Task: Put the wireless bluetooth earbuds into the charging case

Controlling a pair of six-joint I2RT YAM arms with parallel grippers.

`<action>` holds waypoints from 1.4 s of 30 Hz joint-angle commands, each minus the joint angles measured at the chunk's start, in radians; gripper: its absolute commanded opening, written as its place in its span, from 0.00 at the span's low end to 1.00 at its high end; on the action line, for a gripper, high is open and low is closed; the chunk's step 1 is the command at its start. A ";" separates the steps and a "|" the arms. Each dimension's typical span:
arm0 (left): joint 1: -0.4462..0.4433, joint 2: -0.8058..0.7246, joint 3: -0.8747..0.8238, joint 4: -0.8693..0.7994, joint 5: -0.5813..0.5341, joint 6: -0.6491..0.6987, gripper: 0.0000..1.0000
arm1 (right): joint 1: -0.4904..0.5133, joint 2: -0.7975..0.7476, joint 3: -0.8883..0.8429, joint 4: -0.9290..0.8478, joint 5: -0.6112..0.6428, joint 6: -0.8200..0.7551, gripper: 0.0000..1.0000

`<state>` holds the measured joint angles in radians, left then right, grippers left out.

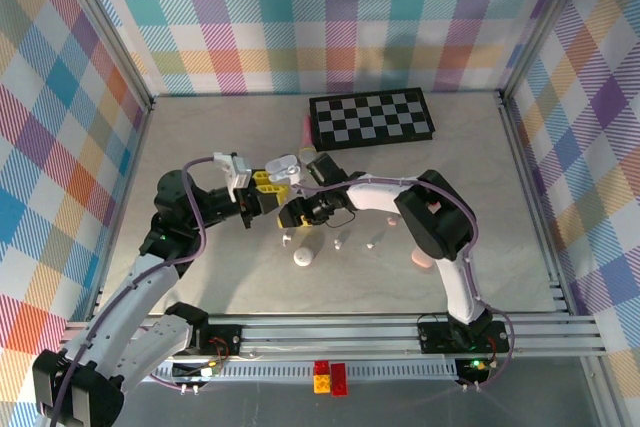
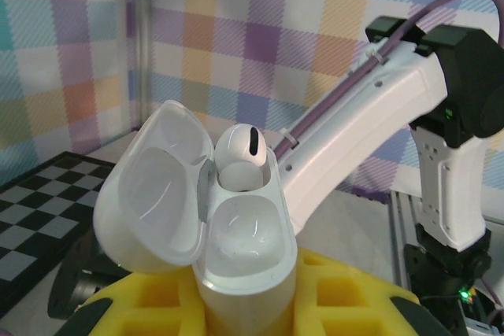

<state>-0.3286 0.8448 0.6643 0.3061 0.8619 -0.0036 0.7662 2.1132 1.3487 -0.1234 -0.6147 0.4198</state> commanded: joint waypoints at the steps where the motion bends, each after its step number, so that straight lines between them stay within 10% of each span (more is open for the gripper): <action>1: 0.033 -0.023 0.017 0.000 -0.001 0.010 0.01 | 0.013 0.031 0.058 -0.054 -0.026 -0.062 0.59; 42: 0.086 -0.030 0.024 -0.042 0.003 0.020 0.01 | 0.094 0.004 0.062 -0.248 0.128 -0.223 0.44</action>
<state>-0.2565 0.8326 0.6643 0.2604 0.8471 -0.0032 0.8524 2.1178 1.4170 -0.3389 -0.4953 0.2157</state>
